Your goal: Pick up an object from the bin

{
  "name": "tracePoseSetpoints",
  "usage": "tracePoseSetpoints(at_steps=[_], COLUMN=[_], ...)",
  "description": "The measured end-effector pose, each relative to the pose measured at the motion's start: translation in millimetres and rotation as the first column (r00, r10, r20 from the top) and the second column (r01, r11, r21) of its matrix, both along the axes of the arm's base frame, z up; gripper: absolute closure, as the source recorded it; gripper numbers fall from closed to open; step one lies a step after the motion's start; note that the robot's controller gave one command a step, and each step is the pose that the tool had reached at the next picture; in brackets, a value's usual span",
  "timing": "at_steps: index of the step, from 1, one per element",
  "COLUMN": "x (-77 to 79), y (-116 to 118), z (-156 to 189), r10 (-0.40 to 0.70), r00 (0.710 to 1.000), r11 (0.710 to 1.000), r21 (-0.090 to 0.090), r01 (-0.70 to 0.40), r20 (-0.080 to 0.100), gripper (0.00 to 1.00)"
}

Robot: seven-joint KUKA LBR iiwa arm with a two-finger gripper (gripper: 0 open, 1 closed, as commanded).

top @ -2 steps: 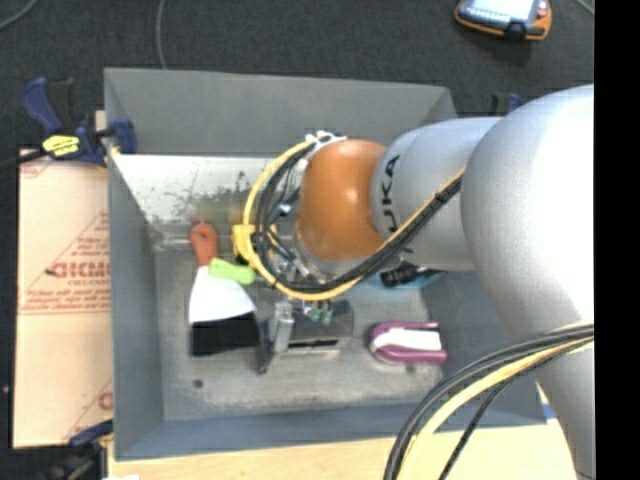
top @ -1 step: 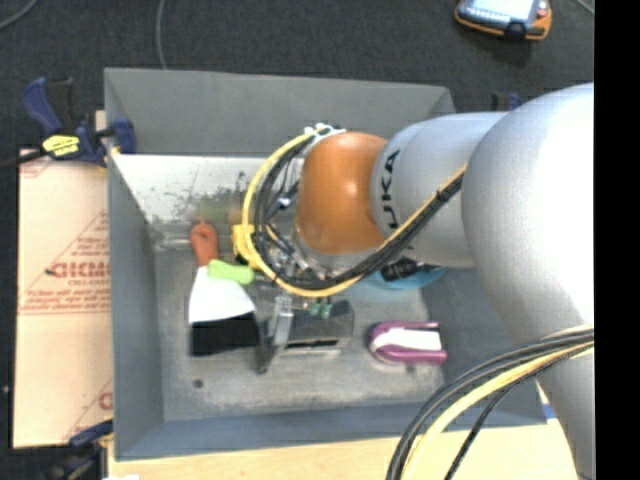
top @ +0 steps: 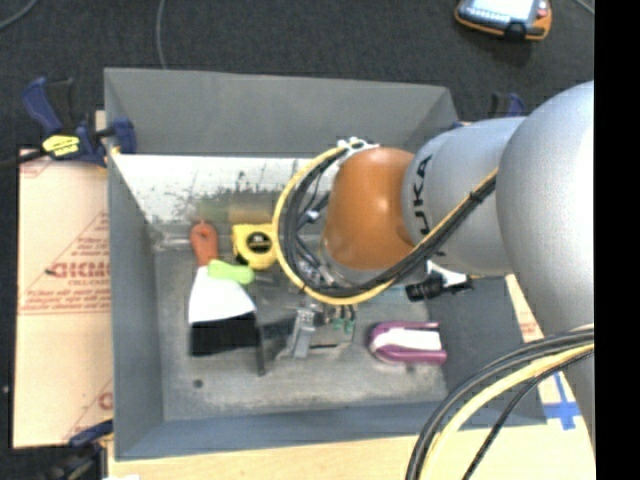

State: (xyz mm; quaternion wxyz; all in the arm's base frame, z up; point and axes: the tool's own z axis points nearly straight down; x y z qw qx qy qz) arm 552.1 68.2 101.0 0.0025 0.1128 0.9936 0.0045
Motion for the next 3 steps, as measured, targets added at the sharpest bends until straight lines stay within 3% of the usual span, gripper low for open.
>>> tracePoseSetpoints(at_steps=[1, 2, 3], x=[28.6, 16.5, 16.5], y=[21.8, 21.4, 21.4], z=[-25.7, -24.3, -24.3], r10=[0.504, 0.098, 0.098], r00=[0.864, 0.995, 0.995], r11=[0.864, 0.995, 0.995], r21=[-0.007, -0.003, -0.002], r01=[-0.504, -0.098, -0.098], r20=[0.004, 0.013, 0.013], gripper=[0.00, 1.00, 1.00])
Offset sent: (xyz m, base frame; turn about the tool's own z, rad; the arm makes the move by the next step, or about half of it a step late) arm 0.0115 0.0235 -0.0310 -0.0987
